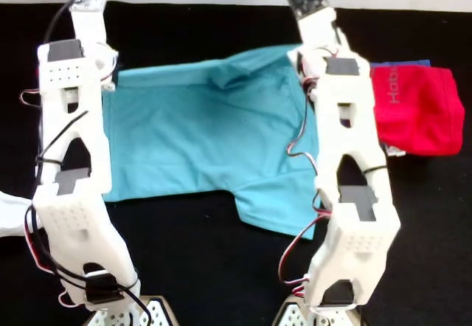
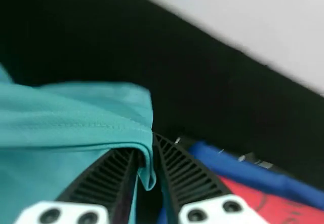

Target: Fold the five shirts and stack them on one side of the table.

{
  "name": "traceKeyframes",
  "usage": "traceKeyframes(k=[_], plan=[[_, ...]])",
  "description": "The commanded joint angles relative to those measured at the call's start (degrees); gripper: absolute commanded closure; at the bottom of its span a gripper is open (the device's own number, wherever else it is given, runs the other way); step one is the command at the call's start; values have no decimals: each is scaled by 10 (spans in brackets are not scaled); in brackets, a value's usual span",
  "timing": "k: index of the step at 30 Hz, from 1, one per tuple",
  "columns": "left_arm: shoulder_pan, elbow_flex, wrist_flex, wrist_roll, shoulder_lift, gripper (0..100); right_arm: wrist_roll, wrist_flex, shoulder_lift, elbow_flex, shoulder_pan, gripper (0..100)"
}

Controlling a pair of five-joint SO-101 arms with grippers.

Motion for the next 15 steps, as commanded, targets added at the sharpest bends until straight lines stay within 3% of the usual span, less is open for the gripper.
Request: traceKeyframes(k=[1, 8, 15], plan=[[-5, -22, 45, -5, 3, 992, 5, 73, -9, -8, -6, 992], [3, -23, 205, -6, -25, 992, 5, 264, -98, -5, -6, 992], [30, -18, 331, -56, -74, 992, 7, 418, -147, -4, -7, 992]])
